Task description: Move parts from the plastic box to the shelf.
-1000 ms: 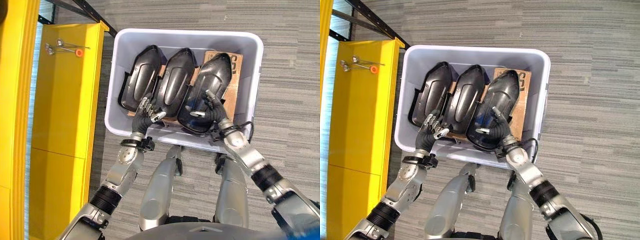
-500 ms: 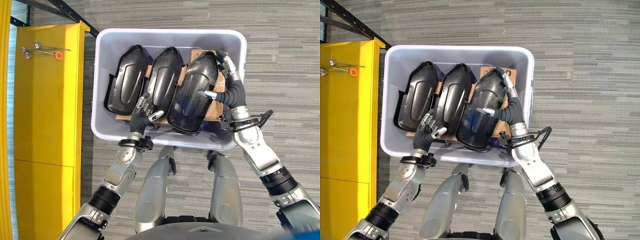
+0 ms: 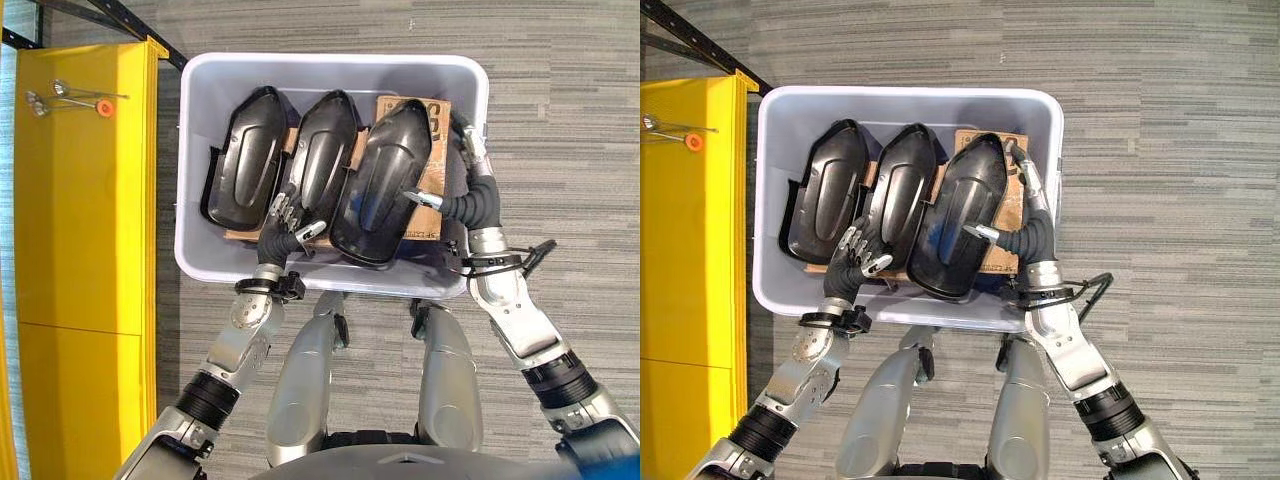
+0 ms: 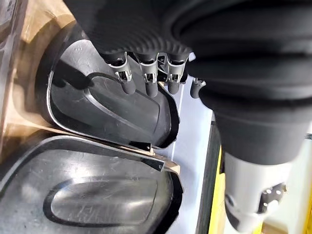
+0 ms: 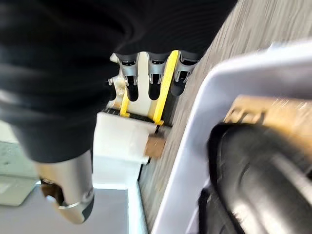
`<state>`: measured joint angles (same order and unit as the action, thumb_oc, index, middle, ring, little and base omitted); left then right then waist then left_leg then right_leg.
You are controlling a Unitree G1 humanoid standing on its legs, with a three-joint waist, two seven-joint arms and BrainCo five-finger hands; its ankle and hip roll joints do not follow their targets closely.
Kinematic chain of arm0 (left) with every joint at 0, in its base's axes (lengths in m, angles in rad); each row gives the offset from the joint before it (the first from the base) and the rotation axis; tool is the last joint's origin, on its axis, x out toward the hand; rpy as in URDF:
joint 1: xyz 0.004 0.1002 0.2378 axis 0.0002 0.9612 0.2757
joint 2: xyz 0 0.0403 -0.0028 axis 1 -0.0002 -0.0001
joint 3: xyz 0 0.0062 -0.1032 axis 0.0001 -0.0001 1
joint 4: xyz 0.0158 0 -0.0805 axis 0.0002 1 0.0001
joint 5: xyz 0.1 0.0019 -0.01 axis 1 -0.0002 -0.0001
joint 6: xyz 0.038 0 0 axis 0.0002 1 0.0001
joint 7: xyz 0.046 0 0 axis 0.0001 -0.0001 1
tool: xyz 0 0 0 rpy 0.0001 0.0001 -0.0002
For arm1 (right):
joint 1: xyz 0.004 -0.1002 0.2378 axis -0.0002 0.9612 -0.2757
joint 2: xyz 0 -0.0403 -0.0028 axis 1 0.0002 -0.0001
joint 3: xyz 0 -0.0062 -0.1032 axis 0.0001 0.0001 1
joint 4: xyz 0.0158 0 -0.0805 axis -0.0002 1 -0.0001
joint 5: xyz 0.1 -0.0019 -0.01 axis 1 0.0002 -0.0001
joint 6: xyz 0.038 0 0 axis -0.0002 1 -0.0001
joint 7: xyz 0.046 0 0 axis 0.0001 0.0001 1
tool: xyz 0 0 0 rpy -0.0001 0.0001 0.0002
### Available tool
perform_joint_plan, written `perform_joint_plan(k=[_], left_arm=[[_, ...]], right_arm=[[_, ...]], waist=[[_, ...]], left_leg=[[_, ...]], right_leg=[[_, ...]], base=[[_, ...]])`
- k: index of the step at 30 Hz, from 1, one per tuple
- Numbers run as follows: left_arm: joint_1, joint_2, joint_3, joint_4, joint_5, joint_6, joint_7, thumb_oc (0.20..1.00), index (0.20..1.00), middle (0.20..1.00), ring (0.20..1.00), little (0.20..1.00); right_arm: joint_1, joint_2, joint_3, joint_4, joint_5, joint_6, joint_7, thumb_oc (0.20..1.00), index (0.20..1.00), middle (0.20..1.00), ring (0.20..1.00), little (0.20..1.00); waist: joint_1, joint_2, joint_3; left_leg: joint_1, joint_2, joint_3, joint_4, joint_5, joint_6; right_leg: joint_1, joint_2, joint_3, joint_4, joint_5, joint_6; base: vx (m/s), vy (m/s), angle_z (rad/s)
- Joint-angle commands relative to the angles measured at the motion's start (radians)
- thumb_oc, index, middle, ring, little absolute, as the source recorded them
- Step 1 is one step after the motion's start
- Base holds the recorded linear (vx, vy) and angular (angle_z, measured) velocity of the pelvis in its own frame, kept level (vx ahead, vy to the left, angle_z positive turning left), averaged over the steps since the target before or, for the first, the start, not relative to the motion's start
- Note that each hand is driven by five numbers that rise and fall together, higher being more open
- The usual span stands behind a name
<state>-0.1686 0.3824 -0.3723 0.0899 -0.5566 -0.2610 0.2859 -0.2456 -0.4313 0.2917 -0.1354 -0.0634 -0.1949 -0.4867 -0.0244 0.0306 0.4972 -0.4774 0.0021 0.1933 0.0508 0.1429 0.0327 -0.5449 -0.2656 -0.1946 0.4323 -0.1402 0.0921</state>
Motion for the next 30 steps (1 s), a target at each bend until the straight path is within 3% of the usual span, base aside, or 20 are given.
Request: perform_joint_plan(k=[1, 10, 17, 30], left_arm=[[0.026, 0.047, 0.019, -0.095, 0.043, -0.061, 0.020, 1.000, 1.000, 1.000, 1.000, 1.000], [0.029, 0.052, -0.001, -0.098, 0.060, -0.070, 0.057, 1.000, 1.000, 1.000, 1.000, 1.000], [0.032, 0.053, -0.001, -0.099, 0.066, -0.076, 0.075, 1.000, 1.000, 1.000, 1.000, 1.000], [0.027, 0.047, -0.011, -0.089, 0.057, -0.084, 0.082, 1.000, 1.000, 1.000, 1.000, 1.000]], right_arm=[[-0.019, 0.010, -0.027, -0.054, -0.039, -0.033, -0.052, 1.000, 1.000, 1.000, 1.000, 1.000], [0.023, 0.026, 0.018, -0.028, -0.057, -0.012, -0.087, 1.000, 1.000, 1.000, 1.000, 1.000], [0.031, 0.038, 0.116, 0.036, 0.013, -0.011, -0.022, 1.000, 1.000, 1.000, 1.000, 1.000], [0.021, 0.025, 0.142, 0.017, 0.038, -0.029, -0.012, 1.000, 1.000, 1.000, 1.000, 1.000]], waist=[[0.004, -0.022, -0.021], [-0.008, -0.021, -0.008], [-0.013, -0.020, 0.003], [-0.012, -0.030, 0.010]], left_leg=[[0.022, 0.093, 0.029, 0.160, -0.167, -0.094], [0.014, 0.091, 0.037, 0.162, -0.165, -0.093], [0.008, 0.089, 0.039, 0.164, -0.162, -0.094], [0.008, 0.088, 0.039, 0.165, -0.160, -0.094]], right_leg=[[0.128, -0.098, 0.038, -0.315, 0.282, 0.089], [0.120, -0.098, 0.047, -0.318, 0.289, 0.089], [0.114, -0.101, 0.049, -0.319, 0.294, 0.088], [0.117, -0.101, 0.051, -0.319, 0.298, 0.090]], base=[[0.00, 0.000, 0.00], [0.00, 0.009, -0.04], [0.00, 0.000, 0.00], [0.00, 0.000, 0.00]])
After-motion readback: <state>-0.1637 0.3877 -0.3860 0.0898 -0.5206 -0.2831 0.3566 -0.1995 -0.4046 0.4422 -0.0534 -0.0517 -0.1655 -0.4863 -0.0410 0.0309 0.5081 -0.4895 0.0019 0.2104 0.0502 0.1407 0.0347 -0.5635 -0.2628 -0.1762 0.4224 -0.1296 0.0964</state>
